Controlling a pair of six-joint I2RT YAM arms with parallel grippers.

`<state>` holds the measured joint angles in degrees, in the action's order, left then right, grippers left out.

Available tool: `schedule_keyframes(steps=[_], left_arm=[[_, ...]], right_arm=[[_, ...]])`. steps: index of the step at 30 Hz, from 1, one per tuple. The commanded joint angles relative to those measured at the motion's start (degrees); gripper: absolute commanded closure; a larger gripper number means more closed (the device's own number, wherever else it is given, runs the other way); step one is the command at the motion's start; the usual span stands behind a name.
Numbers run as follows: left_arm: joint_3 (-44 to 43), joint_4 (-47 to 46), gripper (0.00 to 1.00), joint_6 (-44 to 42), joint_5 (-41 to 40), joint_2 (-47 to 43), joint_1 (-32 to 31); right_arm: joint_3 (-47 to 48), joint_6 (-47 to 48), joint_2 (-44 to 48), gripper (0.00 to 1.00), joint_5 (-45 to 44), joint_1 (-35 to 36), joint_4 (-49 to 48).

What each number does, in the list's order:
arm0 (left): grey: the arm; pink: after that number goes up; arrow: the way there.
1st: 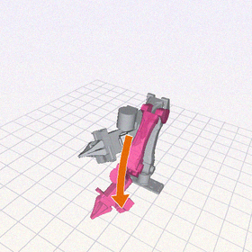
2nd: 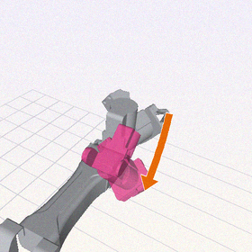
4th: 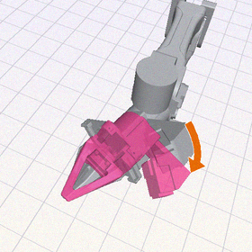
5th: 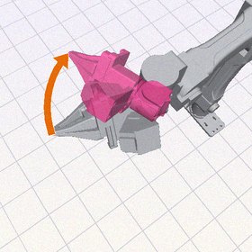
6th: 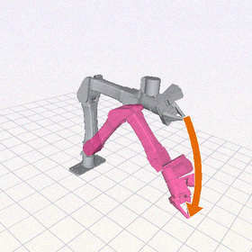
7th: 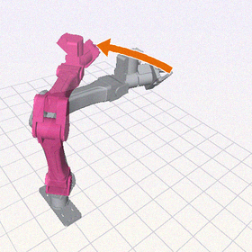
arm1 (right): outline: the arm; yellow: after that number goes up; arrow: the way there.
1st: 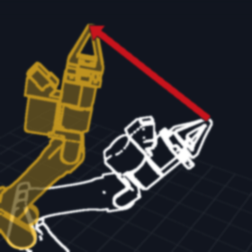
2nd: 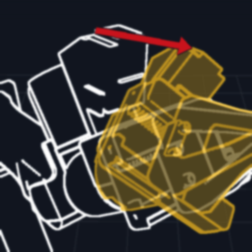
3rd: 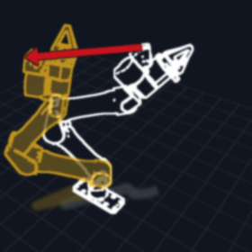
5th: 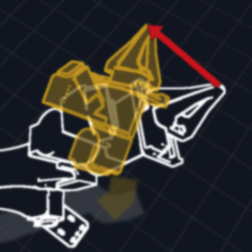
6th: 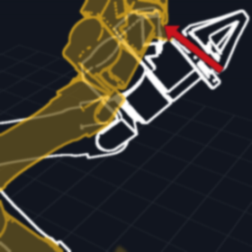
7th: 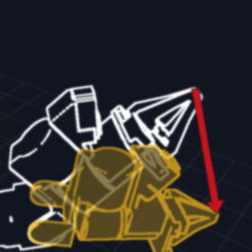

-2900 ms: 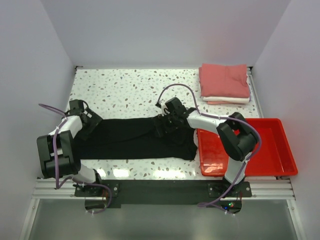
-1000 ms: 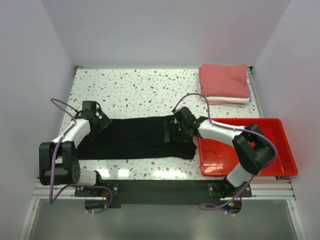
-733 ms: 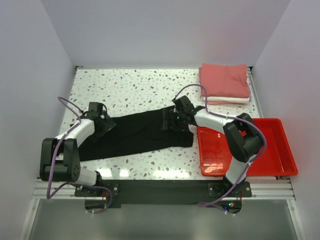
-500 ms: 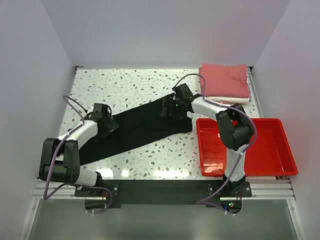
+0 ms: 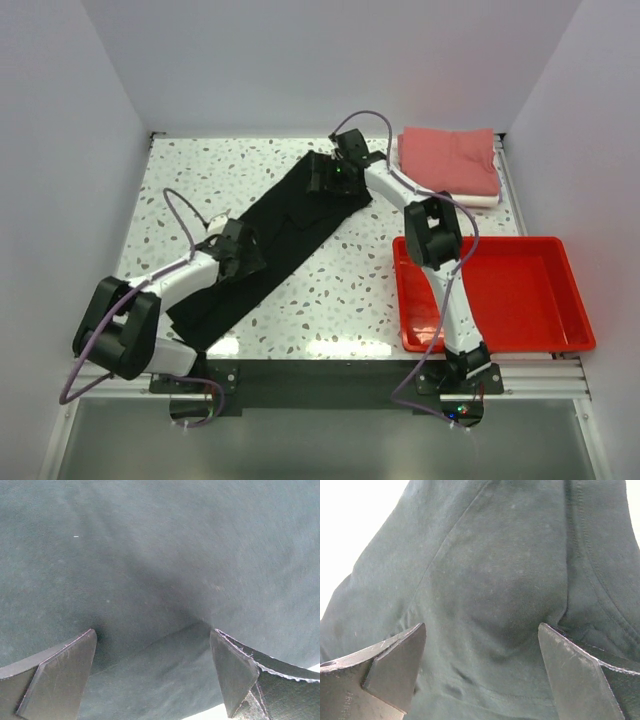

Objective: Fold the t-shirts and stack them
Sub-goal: Fold the tshirt

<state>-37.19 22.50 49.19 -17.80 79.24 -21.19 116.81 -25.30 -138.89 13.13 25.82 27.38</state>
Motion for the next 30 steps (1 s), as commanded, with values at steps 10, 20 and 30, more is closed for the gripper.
schedule_keyframes(steps=[10, 20, 30], left_arm=[[-9.38, -0.1, 0.0, 17.08, 8.66, 14.79, -21.59], [-12.82, 1.05, 0.0, 25.07, 11.56, 15.68, -33.12], [-19.67, 8.33, 0.0, 22.27, 3.76, 10.6, -39.37]], right_arm=[[21.35, 0.96, -19.49, 0.01, 0.84, -0.86, 7.97], [26.72, -0.71, -22.75, 0.01, 0.41, -1.91, 2.07], [24.69, 3.23, -15.29, 0.01, 2.52, -2.45, 1.53]])
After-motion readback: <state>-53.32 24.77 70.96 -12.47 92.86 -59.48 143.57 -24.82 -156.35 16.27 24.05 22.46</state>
